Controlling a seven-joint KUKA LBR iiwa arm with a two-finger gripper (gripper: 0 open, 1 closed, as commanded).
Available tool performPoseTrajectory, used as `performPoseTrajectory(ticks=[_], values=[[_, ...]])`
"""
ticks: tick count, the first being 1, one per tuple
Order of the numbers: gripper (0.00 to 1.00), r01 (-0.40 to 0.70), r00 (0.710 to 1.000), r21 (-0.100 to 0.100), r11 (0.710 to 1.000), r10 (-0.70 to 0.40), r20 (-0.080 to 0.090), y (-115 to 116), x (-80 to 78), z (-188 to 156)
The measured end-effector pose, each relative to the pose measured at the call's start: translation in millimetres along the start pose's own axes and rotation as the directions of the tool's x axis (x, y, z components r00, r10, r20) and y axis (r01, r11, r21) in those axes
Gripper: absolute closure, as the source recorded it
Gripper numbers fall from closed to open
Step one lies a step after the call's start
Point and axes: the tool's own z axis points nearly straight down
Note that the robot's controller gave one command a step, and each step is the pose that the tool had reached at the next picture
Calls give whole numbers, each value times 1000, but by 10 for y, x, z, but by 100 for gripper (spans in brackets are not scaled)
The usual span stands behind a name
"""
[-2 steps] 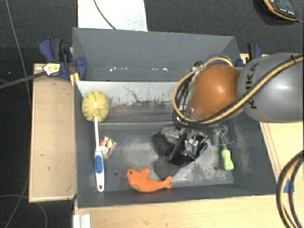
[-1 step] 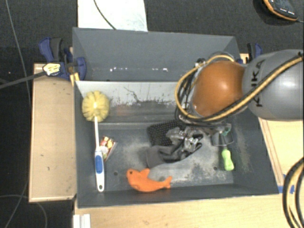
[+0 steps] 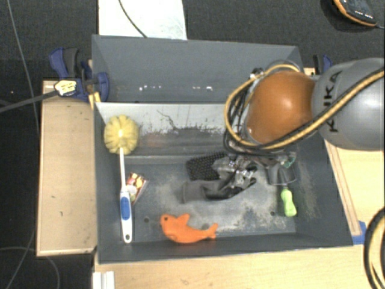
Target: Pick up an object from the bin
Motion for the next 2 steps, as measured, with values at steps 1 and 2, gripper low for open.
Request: performPoseTrajectory(ticks=[1,2], values=[[100,-1,1000,-4,1000,1,-2,5,1,-119],[100,-2,1000,-6,1000,2,-4,10,1,-339]])
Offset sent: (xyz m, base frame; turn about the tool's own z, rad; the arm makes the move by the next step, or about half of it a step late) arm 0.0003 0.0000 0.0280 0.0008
